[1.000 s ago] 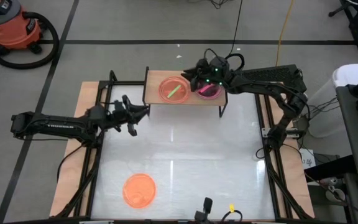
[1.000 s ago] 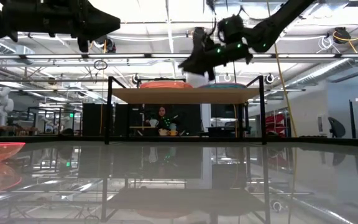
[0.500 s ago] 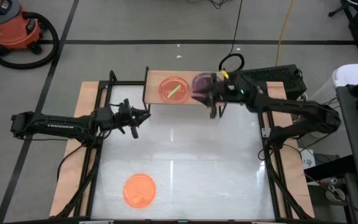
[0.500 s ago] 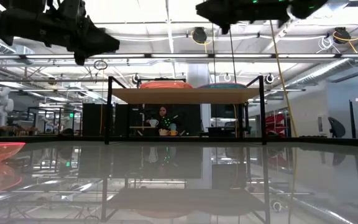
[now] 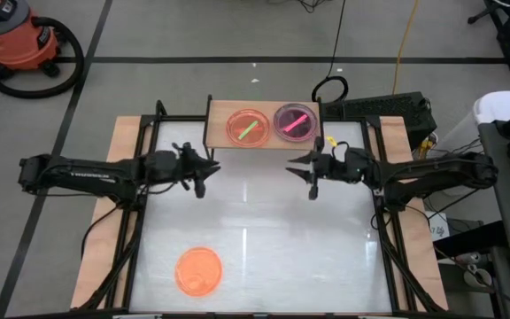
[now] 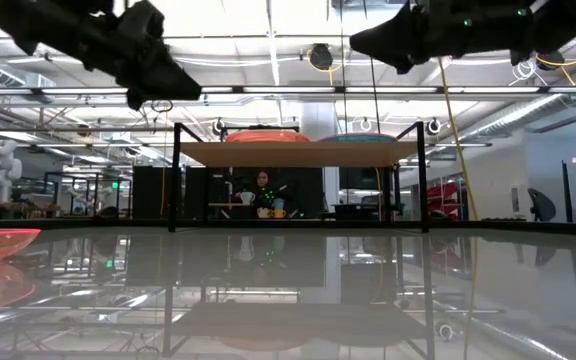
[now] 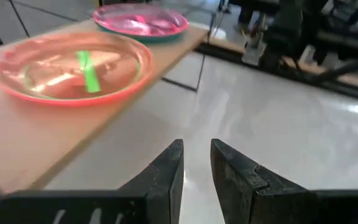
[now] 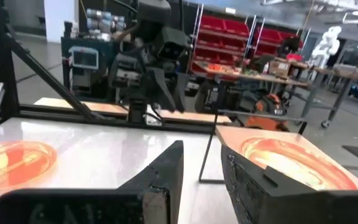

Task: Place and stack plates onto a shelf
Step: Stack the orange plate on the green plate on the shelf

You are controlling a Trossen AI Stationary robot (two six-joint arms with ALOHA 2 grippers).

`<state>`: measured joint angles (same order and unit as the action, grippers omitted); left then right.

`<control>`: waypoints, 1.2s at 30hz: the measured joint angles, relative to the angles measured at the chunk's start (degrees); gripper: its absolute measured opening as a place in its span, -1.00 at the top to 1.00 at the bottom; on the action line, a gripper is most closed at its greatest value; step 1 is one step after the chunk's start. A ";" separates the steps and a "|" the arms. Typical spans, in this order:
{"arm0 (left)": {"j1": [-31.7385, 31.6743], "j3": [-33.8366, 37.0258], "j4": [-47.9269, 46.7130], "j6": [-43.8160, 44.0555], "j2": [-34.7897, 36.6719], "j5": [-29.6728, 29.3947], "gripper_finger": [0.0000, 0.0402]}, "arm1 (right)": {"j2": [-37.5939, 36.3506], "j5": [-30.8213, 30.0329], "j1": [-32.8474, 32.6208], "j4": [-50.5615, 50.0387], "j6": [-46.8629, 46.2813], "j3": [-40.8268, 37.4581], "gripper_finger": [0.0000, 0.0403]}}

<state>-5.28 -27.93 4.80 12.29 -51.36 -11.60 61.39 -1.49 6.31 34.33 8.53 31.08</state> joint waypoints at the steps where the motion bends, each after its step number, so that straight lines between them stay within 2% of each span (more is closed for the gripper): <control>1: 0.36 -0.69 -0.10 -0.40 -1.47 0.08 0.57 | 0.00 -0.01 -0.23 1.28 0.10 -0.79 0.55; 4: 1.08 -2.73 -0.43 -1.86 -6.52 3.12 0.57 | 0.02 0.00 -0.49 3.45 0.10 -2.37 0.55; 7: 1.51 -5.51 -3.00 -1.47 -11.30 8.83 0.57 | 0.02 0.00 -0.48 3.85 -0.36 -2.84 0.55; 11: 1.97 -10.94 -13.98 0.97 -16.99 17.90 0.57 | 0.02 0.00 -0.48 3.10 -0.49 -2.88 0.55; 15: 3.34 -15.41 -24.60 1.20 -20.67 24.53 0.57 | 0.02 0.01 -0.51 3.17 -1.09 -2.88 0.55; 23: 6.54 -15.67 -35.15 1.22 -23.62 30.65 0.57 | 0.02 0.02 -0.48 2.57 -1.76 -2.88 0.55; 29: 12.77 -15.68 -32.74 4.62 -26.83 35.59 0.57 | 0.02 0.02 -0.48 2.25 -2.22 -2.88 0.55; 36: 19.61 -15.64 -31.32 10.01 -33.08 36.20 0.57 | 0.02 0.04 -0.48 2.12 -3.33 -2.88 0.55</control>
<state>14.33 -43.57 -26.52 22.30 -84.44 24.60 61.41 -1.45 5.82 36.45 5.19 28.21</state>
